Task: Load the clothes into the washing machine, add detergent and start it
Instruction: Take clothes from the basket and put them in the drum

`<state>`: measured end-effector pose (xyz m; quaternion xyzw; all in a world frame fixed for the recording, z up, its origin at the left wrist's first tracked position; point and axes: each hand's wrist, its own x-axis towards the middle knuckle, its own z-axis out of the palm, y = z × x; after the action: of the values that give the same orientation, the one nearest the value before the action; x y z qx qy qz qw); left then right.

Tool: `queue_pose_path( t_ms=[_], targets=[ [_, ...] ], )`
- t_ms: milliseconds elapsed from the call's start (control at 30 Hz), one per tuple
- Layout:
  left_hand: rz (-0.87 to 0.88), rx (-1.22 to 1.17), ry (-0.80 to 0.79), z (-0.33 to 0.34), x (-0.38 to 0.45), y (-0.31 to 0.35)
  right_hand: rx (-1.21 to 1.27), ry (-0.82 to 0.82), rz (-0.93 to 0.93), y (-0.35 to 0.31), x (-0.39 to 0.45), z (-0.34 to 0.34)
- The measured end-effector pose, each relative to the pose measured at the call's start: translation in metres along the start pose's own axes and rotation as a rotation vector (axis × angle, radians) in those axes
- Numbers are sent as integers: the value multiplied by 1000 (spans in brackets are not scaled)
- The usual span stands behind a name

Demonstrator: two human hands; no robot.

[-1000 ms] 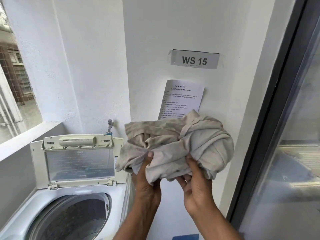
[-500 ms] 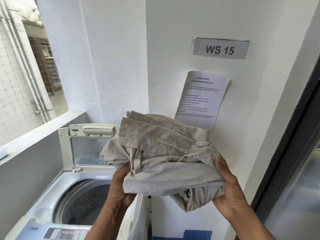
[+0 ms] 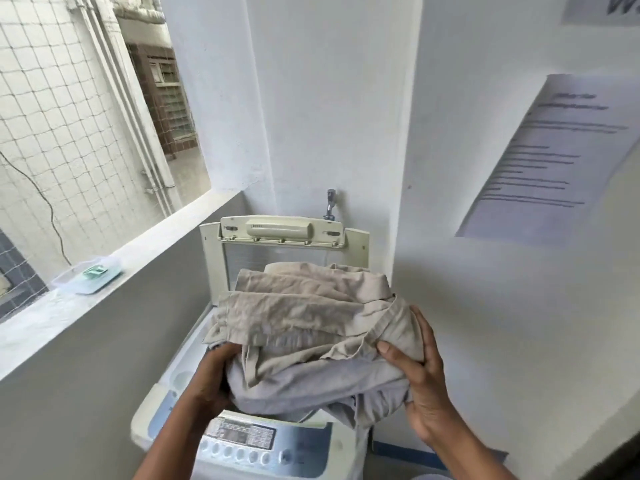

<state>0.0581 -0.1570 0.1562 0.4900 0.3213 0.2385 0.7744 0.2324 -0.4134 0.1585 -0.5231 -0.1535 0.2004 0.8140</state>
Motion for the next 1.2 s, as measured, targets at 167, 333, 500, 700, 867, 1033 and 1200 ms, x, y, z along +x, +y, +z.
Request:
queue_pose_path(
  t_ms=[167, 333, 500, 700, 867, 1033, 1200],
  targets=[
    [-5, 97, 8, -78, 72, 2, -74, 21, 7, 68, 34, 58],
    [-51, 172, 5, -133, 135, -13, -170, 84, 38, 129, 65, 91],
    [-123, 259, -30, -161, 179, -30, -243, 221, 112, 180, 78, 105],
    [-124, 451, -108, -167, 210, -56, -396, 270, 248, 229, 89, 103],
    [-158, 623, -117, -163, 227, -78, -654, 329, 372, 264, 98, 108],
    [-200, 923, -257, -177, 243, -110, -1149, 338, 216, 292, 108, 107],
    [-171, 1052, -220, -175, 257, -118, -1574, 104, 359, 307, 123, 119]
  ],
)
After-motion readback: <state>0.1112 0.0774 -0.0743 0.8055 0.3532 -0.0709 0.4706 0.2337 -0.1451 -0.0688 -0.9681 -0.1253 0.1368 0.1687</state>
